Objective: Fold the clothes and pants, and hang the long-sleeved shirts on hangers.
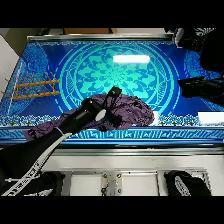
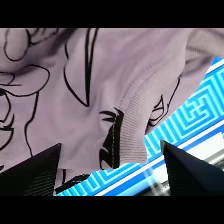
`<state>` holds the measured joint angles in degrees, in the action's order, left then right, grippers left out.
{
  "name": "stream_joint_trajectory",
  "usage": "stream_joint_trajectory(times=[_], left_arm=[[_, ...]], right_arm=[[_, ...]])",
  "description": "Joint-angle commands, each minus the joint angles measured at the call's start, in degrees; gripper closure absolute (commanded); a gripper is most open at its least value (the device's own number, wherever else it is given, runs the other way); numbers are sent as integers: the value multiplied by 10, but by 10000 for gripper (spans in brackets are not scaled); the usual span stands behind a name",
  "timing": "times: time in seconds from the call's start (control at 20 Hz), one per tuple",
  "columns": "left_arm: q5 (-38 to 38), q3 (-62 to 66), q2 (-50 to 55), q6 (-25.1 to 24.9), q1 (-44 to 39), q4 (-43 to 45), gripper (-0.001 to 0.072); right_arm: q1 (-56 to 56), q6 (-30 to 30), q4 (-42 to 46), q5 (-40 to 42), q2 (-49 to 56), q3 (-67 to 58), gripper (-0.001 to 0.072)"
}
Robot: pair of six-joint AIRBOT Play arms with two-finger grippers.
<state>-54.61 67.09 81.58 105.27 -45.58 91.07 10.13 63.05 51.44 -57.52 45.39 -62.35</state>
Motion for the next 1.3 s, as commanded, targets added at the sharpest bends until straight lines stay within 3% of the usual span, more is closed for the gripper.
stream_joint_trajectory(times=[0.0, 0.55, 0.65, 0.75, 0.8, 0.85, 0.9, 1.05, 1.25], left_arm=[[11, -15, 6, 30, -22, 70, 23], [24, -14, 40, 78, -13, 124, 26], [24, -14, 40, 89, -3, 129, 156], [25, -14, 40, 96, 10, 129, 157], [25, -14, 40, 103, 17, 129, 265], [26, -14, 39, 103, 24, 126, 623], [23, -11, 38, 103, 30, 122, 689], [-21, 46, 29, 99, 32, 109, 689], [-55, 145, -4, 57, 31, 70, 689]], right_arm=[[0, 0, 0, -1, 0, 0, 686], [0, 0, 0, -30, 0, 1, 686], [0, 0, 0, -30, 0, 5, 686], [0, 0, 0, -30, 0, 14, 686], [0, 0, 0, -30, 0, 21, 686], [0, 0, 0, -30, 0, 28, 686], [0, 0, 0, -30, 0, 35, 686], [-34, 50, 60, -29, 0, 43, 688], [-168, 298, 292, -10, 5, 43, 688]])
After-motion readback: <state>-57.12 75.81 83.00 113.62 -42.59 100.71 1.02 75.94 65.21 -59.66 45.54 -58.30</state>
